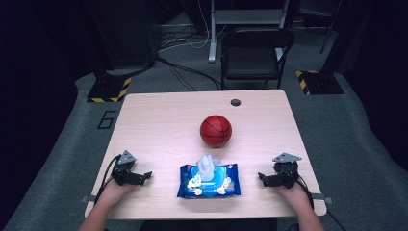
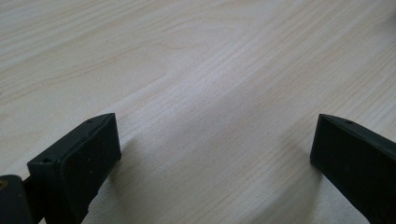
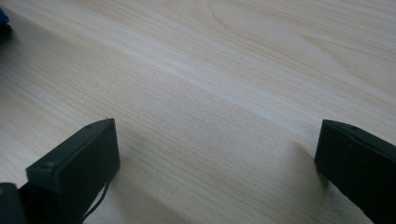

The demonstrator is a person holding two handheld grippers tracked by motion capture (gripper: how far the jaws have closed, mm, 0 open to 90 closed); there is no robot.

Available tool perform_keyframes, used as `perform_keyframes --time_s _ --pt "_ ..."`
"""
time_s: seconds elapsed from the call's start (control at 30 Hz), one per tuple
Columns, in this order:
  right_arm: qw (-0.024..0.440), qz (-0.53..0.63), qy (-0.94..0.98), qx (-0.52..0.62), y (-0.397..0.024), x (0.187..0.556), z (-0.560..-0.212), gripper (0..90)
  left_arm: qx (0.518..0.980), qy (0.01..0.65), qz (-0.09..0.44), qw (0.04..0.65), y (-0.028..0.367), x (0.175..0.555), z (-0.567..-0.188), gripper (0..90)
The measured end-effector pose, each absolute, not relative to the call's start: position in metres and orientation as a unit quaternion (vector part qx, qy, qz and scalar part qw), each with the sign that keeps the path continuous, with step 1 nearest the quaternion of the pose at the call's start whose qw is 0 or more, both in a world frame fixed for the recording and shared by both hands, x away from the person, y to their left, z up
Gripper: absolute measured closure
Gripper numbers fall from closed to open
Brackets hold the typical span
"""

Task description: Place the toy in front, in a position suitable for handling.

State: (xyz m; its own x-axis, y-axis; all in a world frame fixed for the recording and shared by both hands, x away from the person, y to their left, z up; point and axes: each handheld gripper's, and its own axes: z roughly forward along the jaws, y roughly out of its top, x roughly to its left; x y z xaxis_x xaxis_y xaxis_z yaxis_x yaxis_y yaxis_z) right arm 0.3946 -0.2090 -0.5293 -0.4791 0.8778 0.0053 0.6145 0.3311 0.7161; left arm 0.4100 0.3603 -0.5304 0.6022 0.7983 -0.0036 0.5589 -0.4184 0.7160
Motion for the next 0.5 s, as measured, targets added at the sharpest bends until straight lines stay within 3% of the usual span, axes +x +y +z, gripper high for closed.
perform_keyframes --time_s 0.37,0.5 --pt "0.194 0.333 0.798 0.464 -0.2096 0.3957 -0.5287 0.0 0.823 0.414 0.174 0.348 0.3592 0.4068 -0.5292 4.8" --pt "0.193 0.332 0.797 0.465 -0.2093 0.3955 -0.5284 0.0 0.824 0.408 0.174 0.352 0.3581 0.4051 -0.5277 11.7"
